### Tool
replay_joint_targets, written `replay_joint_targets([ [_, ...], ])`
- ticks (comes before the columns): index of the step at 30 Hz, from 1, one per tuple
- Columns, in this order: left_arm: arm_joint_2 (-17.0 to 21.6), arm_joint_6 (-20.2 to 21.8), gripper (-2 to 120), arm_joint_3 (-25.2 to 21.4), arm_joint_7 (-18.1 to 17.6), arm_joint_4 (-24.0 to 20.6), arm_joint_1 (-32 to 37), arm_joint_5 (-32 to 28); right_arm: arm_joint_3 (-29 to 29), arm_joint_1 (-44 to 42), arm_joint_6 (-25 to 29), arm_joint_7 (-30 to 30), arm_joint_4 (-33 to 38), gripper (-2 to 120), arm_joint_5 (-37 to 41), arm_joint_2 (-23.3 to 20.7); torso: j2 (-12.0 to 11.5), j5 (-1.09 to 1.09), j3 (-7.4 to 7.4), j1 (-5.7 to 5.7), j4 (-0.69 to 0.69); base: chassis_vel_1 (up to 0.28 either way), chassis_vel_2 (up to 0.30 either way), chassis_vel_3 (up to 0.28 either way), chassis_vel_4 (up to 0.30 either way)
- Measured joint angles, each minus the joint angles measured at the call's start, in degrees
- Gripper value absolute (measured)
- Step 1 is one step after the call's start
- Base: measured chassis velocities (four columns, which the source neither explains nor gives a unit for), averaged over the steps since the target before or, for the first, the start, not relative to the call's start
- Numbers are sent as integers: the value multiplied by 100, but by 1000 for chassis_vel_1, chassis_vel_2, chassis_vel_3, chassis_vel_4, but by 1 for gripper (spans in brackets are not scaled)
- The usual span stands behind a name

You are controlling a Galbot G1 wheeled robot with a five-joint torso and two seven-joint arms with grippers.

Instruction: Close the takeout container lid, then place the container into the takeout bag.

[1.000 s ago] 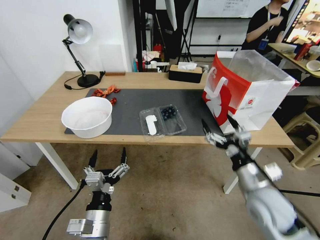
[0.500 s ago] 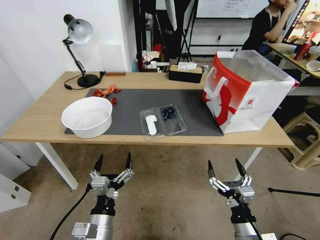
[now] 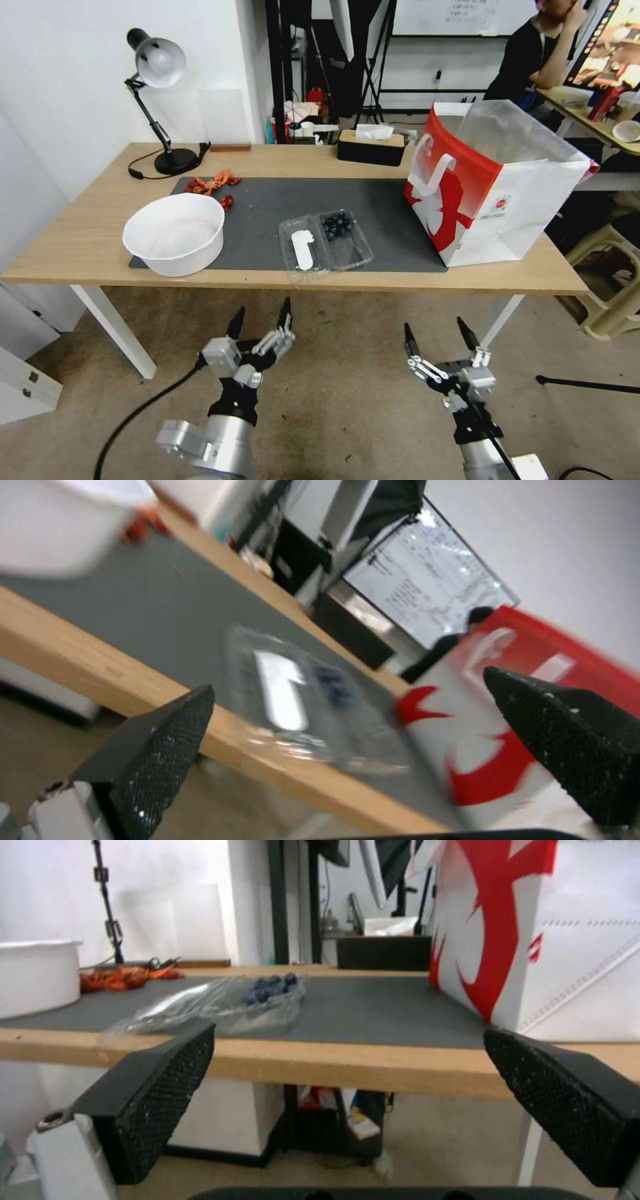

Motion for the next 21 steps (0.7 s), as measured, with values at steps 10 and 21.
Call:
replay_joint_targets([
  [10, 32, 808, 100, 570, -1081, 58, -997, -2352, 13, -147, -15, -74, 76, 100, -88, 82, 0, 1, 0, -1, 0, 0, 0, 0, 0],
  [21, -130, 741, 100, 1161, -1379, 1009, -2358, -3094, 36, -149, -35, -57, -14, 100, -295, 195, 0, 2, 0, 0, 0, 0, 0, 0, 0],
])
